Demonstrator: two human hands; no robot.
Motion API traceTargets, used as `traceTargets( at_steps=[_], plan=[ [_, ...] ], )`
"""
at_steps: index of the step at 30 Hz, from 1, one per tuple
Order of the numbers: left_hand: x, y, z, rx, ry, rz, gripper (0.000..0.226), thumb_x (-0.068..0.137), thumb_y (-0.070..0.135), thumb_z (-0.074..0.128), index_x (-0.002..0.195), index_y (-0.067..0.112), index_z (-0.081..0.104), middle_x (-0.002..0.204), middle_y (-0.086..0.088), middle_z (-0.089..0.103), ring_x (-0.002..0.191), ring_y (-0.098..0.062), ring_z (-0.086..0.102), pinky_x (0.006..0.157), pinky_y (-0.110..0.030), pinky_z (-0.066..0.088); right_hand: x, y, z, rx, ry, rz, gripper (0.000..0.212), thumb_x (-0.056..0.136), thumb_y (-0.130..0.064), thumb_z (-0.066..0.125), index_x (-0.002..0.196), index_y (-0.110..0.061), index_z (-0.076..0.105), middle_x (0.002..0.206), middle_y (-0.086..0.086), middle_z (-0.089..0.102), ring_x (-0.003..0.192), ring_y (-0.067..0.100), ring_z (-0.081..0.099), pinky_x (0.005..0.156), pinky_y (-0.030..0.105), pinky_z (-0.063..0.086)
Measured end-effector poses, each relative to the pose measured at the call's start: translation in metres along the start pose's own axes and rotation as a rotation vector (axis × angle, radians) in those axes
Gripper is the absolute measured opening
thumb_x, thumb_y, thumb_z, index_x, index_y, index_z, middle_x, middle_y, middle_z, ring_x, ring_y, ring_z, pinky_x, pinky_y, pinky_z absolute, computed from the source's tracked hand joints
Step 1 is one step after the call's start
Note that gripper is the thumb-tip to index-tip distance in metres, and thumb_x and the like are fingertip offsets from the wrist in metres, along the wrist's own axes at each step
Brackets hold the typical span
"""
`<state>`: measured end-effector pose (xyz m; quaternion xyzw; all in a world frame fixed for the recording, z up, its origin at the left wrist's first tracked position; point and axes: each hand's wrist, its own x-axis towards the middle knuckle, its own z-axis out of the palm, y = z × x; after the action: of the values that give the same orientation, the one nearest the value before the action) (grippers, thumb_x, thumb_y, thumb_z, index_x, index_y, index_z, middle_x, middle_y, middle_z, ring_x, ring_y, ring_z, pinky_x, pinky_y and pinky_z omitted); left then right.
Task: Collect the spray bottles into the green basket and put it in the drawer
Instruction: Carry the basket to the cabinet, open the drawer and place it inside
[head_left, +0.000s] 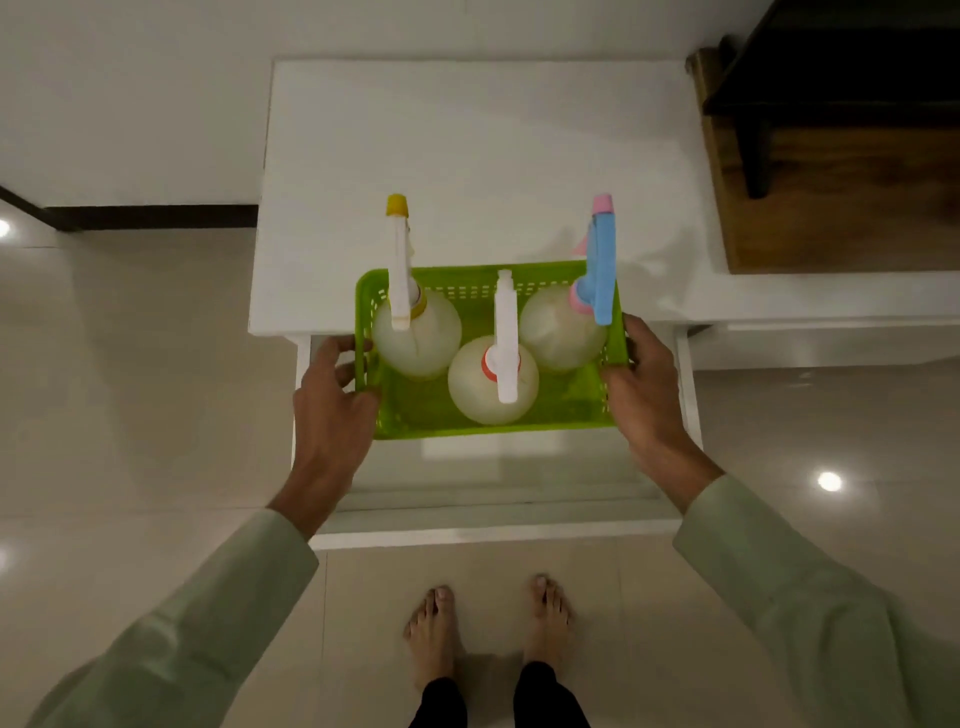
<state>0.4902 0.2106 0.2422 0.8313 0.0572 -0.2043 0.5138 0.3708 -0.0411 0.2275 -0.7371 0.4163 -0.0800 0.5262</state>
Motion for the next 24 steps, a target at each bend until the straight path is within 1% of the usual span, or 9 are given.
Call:
traceTargets(
  at_steps=[2, 4, 6, 10, 12, 15, 19, 22, 24],
  plan=[
    [-0.022, -0.013, -0.002, -0.017, -0.023, -0.031, 0.044, 0.085, -0.008, 0.059, 0.112, 0.027, 0.06, 0.1, 0.002, 0.073, 0.082, -0.012, 0.071, 0.053, -0.028, 0.057, -0.022, 0.018, -0.008, -0.008, -0.008, 0.011, 0.068, 0.078, 0.013, 0.042, 0.127, -0.029, 0.063, 0.099, -0.004, 0.07, 0.079, 0.011, 0.06, 0.058, 0.019, 0.042],
    [-0.039, -0.027, -0.002, -0.009, -0.047, -0.065, 0.042, 0.083, -0.008, 0.061, 0.106, 0.027, 0.061, 0.1, 0.0, 0.074, 0.086, -0.017, 0.071, 0.051, -0.025, 0.055, -0.041, 0.036, -0.014, -0.01, -0.001, 0.019, 0.067, 0.077, 0.015, 0.043, 0.125, -0.026, 0.064, 0.092, -0.008, 0.068, 0.07, 0.006, 0.056, 0.054, 0.015, 0.04],
    [-0.049, -0.04, 0.002, 0.017, -0.076, -0.106, 0.039, 0.081, -0.009, 0.063, 0.098, 0.027, 0.06, 0.099, -0.002, 0.075, 0.09, -0.019, 0.07, 0.051, -0.023, 0.052, -0.056, 0.053, -0.017, -0.021, 0.001, 0.03, 0.065, 0.077, 0.018, 0.044, 0.126, -0.02, 0.065, 0.095, -0.004, 0.069, 0.073, 0.008, 0.057, 0.059, 0.018, 0.042],
    [-0.05, -0.064, 0.014, 0.052, -0.131, -0.175, 0.041, 0.078, -0.012, 0.063, 0.086, 0.027, 0.055, 0.098, -0.007, 0.074, 0.088, -0.025, 0.068, 0.057, -0.027, 0.048, -0.065, 0.08, -0.015, -0.045, 0.007, 0.056, 0.067, 0.075, 0.022, 0.044, 0.132, -0.009, 0.063, 0.112, 0.009, 0.071, 0.083, 0.017, 0.06, 0.067, 0.025, 0.045],
    [-0.043, -0.073, 0.021, 0.071, -0.135, -0.199, 0.041, 0.078, -0.013, 0.064, 0.084, 0.026, 0.053, 0.095, -0.009, 0.072, 0.083, -0.024, 0.065, 0.055, -0.025, 0.046, -0.063, 0.09, -0.011, -0.057, 0.018, 0.072, 0.067, 0.074, 0.022, 0.045, 0.131, -0.007, 0.064, 0.113, 0.011, 0.072, 0.089, 0.02, 0.063, 0.07, 0.027, 0.048],
    [-0.027, -0.086, 0.034, 0.099, -0.14, -0.238, 0.039, 0.078, -0.016, 0.06, 0.085, 0.021, 0.052, 0.087, -0.008, 0.071, 0.073, -0.022, 0.063, 0.05, -0.025, 0.046, -0.055, 0.105, -0.003, -0.055, 0.014, 0.134, 0.066, 0.074, 0.021, 0.045, 0.13, -0.009, 0.066, 0.111, 0.013, 0.072, 0.085, 0.022, 0.062, 0.07, 0.032, 0.052],
    [-0.006, -0.101, 0.051, 0.113, -0.128, -0.302, 0.037, 0.079, -0.02, 0.055, 0.087, 0.016, 0.051, 0.074, 0.0, 0.067, 0.06, -0.014, 0.057, 0.041, -0.02, 0.045, -0.036, 0.121, 0.01, -0.004, 0.014, 0.235, 0.064, 0.076, 0.02, 0.046, 0.128, -0.008, 0.068, 0.113, 0.016, 0.073, 0.094, 0.03, 0.065, 0.085, 0.047, 0.056],
    [0.01, -0.117, 0.064, 0.107, -0.133, -0.383, 0.036, 0.08, -0.021, 0.056, 0.087, 0.015, 0.052, 0.076, -0.002, 0.064, 0.06, -0.014, 0.057, 0.038, -0.017, 0.043, -0.018, 0.135, 0.025, -0.002, 0.035, 0.299, 0.06, 0.077, 0.019, 0.048, 0.123, -0.009, 0.072, 0.107, 0.016, 0.075, 0.087, 0.024, 0.062, 0.082, 0.045, 0.056],
    [0.019, -0.131, 0.07, 0.122, -0.129, -0.429, 0.035, 0.079, -0.021, 0.058, 0.092, 0.011, 0.055, 0.079, -0.007, 0.064, 0.065, -0.019, 0.059, 0.043, -0.021, 0.046, -0.005, 0.146, 0.035, -0.016, 0.046, 0.366, 0.053, 0.079, 0.015, 0.052, 0.118, -0.012, 0.075, 0.1, 0.015, 0.076, 0.082, 0.023, 0.061, 0.076, 0.044, 0.056]
  ],
)
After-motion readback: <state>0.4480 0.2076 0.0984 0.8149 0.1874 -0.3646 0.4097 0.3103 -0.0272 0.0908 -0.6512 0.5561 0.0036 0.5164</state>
